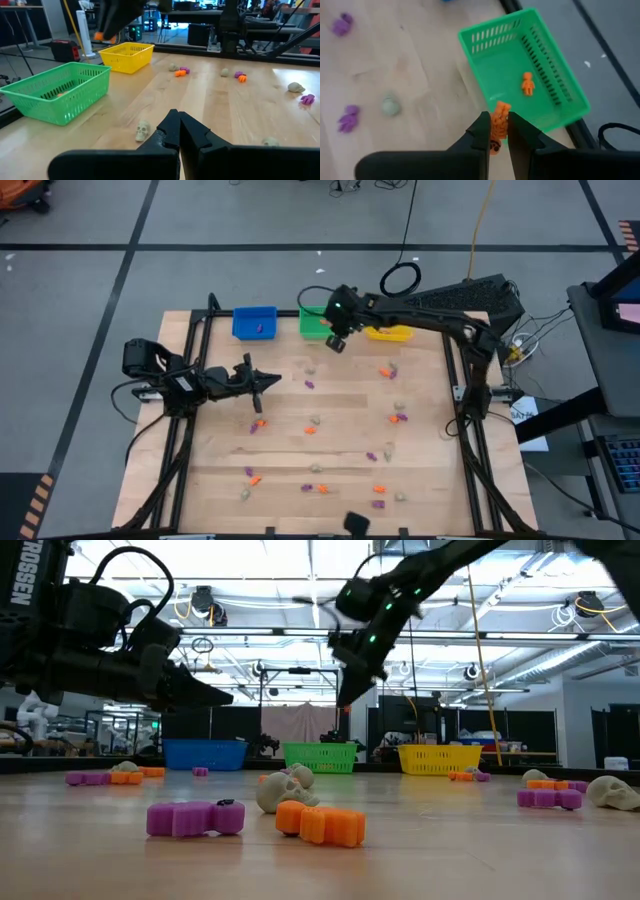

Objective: Sort Halloween decoration
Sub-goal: Put the orange skeleton toy into the green basket

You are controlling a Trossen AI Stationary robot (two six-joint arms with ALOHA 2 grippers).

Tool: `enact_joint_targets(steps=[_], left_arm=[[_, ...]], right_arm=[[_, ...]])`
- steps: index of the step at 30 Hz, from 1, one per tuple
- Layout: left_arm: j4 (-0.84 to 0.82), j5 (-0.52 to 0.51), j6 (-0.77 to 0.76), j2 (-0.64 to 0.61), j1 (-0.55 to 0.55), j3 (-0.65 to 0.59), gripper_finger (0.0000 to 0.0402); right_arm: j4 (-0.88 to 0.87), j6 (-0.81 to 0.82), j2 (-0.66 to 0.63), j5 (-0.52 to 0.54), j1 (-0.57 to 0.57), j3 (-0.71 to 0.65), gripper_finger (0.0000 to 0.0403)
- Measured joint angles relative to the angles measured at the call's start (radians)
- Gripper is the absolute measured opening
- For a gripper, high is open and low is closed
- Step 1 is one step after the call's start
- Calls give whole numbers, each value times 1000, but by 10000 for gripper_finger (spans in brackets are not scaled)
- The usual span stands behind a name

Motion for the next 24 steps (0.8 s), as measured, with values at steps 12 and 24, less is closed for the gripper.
enact_joint_targets(steps=[12,24], left_arm=[[-55,0,-2,0,0,0,0],[-57,0,-3,0,-8,0,0]], right_arm=[[-141,-146,329,-25,-78,396,29],[-180,-167,447,-77,-126,466,29]])
